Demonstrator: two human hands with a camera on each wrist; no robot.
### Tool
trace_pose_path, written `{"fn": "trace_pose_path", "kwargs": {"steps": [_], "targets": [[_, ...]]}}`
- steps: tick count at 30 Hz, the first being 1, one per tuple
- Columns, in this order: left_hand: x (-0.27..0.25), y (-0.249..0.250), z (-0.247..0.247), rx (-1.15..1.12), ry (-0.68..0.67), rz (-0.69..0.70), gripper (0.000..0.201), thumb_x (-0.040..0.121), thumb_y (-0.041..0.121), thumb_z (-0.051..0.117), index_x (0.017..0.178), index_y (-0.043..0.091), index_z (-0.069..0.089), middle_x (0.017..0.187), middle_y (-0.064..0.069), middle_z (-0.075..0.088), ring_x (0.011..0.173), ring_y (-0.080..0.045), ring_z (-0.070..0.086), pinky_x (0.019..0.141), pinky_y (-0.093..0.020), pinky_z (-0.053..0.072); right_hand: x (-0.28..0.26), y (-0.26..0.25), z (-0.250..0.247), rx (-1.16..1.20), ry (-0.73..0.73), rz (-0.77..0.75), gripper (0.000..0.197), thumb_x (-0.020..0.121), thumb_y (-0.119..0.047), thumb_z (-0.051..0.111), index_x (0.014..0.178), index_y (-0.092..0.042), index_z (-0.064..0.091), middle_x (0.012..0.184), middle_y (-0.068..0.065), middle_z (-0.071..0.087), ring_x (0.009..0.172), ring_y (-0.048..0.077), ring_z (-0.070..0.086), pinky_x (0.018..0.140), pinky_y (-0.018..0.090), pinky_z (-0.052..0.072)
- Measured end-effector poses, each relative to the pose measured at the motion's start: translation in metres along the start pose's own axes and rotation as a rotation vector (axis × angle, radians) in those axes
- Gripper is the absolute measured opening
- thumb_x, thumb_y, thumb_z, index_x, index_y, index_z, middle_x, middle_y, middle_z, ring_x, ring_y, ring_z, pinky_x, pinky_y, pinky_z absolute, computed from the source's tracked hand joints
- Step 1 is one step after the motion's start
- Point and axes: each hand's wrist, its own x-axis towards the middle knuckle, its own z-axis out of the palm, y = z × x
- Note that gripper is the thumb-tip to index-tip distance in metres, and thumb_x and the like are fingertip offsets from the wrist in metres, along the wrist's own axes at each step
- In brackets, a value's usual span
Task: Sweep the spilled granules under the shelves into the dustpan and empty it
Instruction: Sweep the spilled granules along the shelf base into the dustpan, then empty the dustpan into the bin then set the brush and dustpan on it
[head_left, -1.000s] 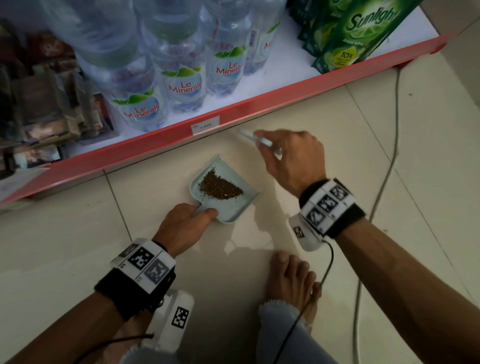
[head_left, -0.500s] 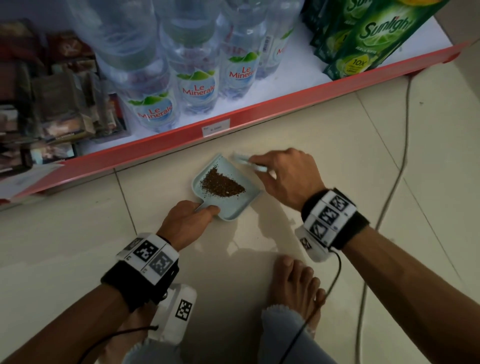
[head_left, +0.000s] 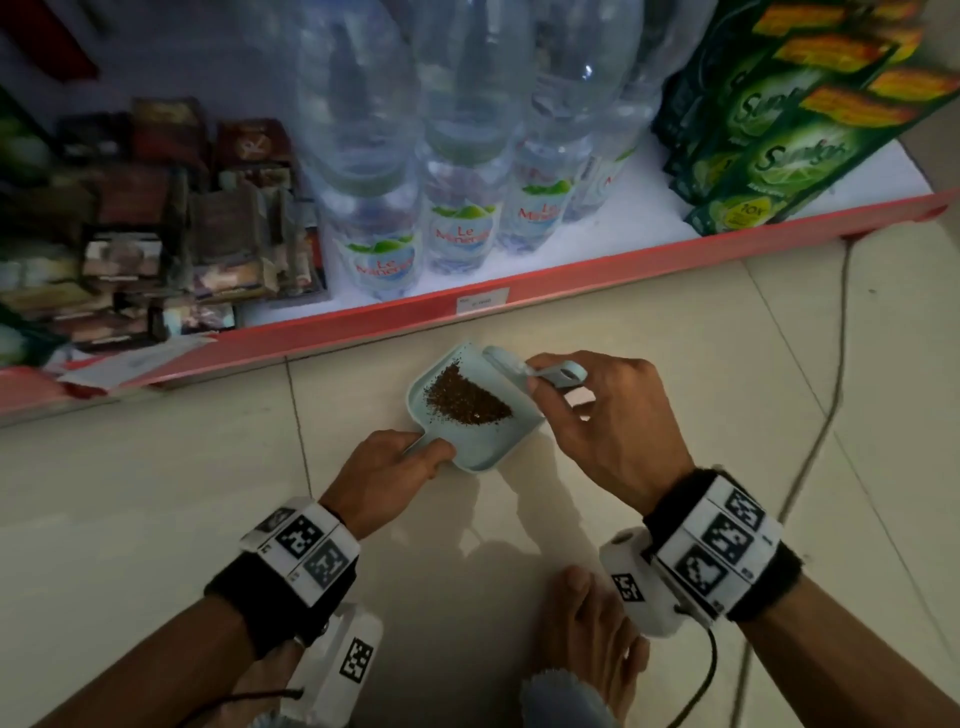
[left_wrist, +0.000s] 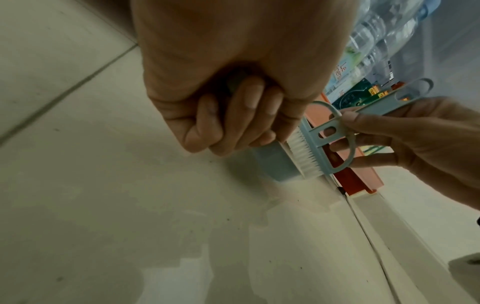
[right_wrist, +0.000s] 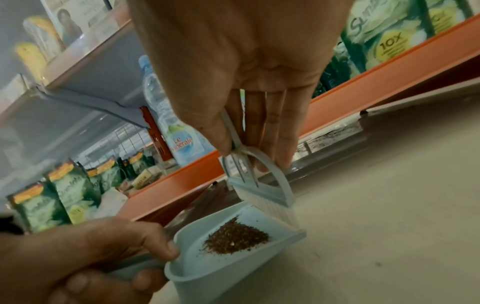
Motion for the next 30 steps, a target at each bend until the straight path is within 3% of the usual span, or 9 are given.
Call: {"fn": "trace_pose_path", "kwargs": {"steps": [8, 12, 15, 17, 19, 21, 23, 26, 30], "targets": [[-0.052, -0.024, -0.04, -0.157, 0.157, -0.073, 0.04, 0.088, 0.034, 0.063, 0.054, 0.02, 0.048, 0.043, 0.012, 0.044, 0.044, -0.005, 0.04, 0.052, -0.024, 0.033, 0.03, -0.072, 0.017, 0.044, -0.183, -0.235, 0.026, 0.095, -0.041, 0.055, 0.096, -0.025, 0.075, 0.083, -0.009, 0.072, 0.069, 0.011, 0.066, 0.055, 0.037, 0.054], [-0.089, -0.043, -0.057, -0.282, 0.292, -0.105, 0.042, 0.087, 0.028, 0.067, 0.05, 0.021, 0.049, 0.05, 0.007, 0.046, 0.052, -0.01, 0.043, 0.054, -0.023, 0.034, 0.043, -0.117, 0.037, 0.074, -0.297, -0.395, 0.031, 0.094, -0.046, 0.055, 0.082, -0.026, 0.075, 0.072, -0.014, 0.07, 0.062, 0.007, 0.062, 0.053, 0.035, 0.051], [-0.12, -0.056, -0.07, -0.415, 0.395, -0.173, 0.047, 0.086, 0.027, 0.068, 0.044, 0.022, 0.048, 0.047, 0.009, 0.045, 0.048, -0.008, 0.041, 0.052, -0.022, 0.037, 0.051, -0.148, 0.054, 0.141, -0.381, -0.518, 0.039, 0.094, -0.048, 0.055, 0.067, -0.024, 0.069, 0.062, -0.009, 0.067, 0.053, 0.009, 0.057, 0.051, 0.036, 0.046], [-0.144, -0.063, -0.079, -0.438, 0.453, -0.222, 0.049, 0.087, 0.031, 0.067, 0.042, 0.023, 0.05, 0.046, 0.009, 0.046, 0.045, -0.007, 0.04, 0.053, -0.024, 0.036, 0.056, -0.17, 0.065, 0.235, -0.429, -0.607, 0.034, 0.095, -0.042, 0.06, 0.065, -0.027, 0.067, 0.06, -0.009, 0.066, 0.051, 0.007, 0.058, 0.049, 0.028, 0.044], [-0.171, -0.069, -0.086, -0.469, 0.52, -0.282, 0.047, 0.085, 0.04, 0.068, 0.044, 0.023, 0.051, 0.047, 0.008, 0.044, 0.044, -0.008, 0.037, 0.05, -0.022, 0.033, 0.06, -0.195, 0.076, 0.341, -0.511, -0.69, 0.027, 0.096, -0.039, 0.061, 0.071, -0.032, 0.07, 0.063, -0.022, 0.066, 0.055, -0.003, 0.059, 0.051, 0.009, 0.037], [-0.199, -0.075, -0.096, -0.507, 0.586, -0.336, 0.045, 0.081, 0.045, 0.067, 0.046, 0.022, 0.05, 0.046, 0.007, 0.041, 0.042, -0.01, 0.033, 0.044, -0.019, 0.03, 0.062, -0.223, 0.086, 0.385, -0.58, -0.784, 0.023, 0.095, -0.043, 0.059, 0.076, -0.035, 0.07, 0.068, -0.036, 0.062, 0.057, -0.012, 0.057, 0.053, 0.002, 0.034], [-0.225, -0.082, -0.107, -0.562, 0.647, -0.369, 0.045, 0.085, 0.042, 0.066, 0.049, 0.022, 0.048, 0.046, 0.005, 0.038, 0.042, -0.013, 0.03, 0.043, -0.02, 0.026, 0.061, -0.25, 0.098, 0.394, -0.645, -0.844, 0.027, 0.093, -0.05, 0.058, 0.072, -0.038, 0.069, 0.069, -0.032, 0.064, 0.06, -0.01, 0.06, 0.055, 0.004, 0.037], [-0.258, -0.089, -0.123, -0.673, 0.741, -0.398, 0.047, 0.091, 0.03, 0.062, 0.049, 0.021, 0.042, 0.043, 0.006, 0.031, 0.04, -0.013, 0.024, 0.044, -0.023, 0.018, 0.059, -0.29, 0.111, 0.4, -0.67, -0.903, 0.039, 0.09, -0.05, 0.062, 0.053, -0.044, 0.053, 0.052, -0.023, 0.059, 0.056, -0.006, 0.06, 0.054, 0.005, 0.036], [-0.291, -0.096, -0.147, -0.779, 0.817, -0.41, 0.04, 0.092, 0.03, 0.06, 0.057, 0.017, 0.043, 0.044, 0.006, 0.027, 0.039, -0.012, 0.022, 0.042, -0.02, 0.015, 0.055, -0.34, 0.118, 0.397, -0.706, -0.991, 0.041, 0.092, -0.044, 0.063, 0.053, -0.035, 0.055, 0.051, -0.02, 0.054, 0.053, -0.008, 0.056, 0.049, 0.005, 0.034]]}}
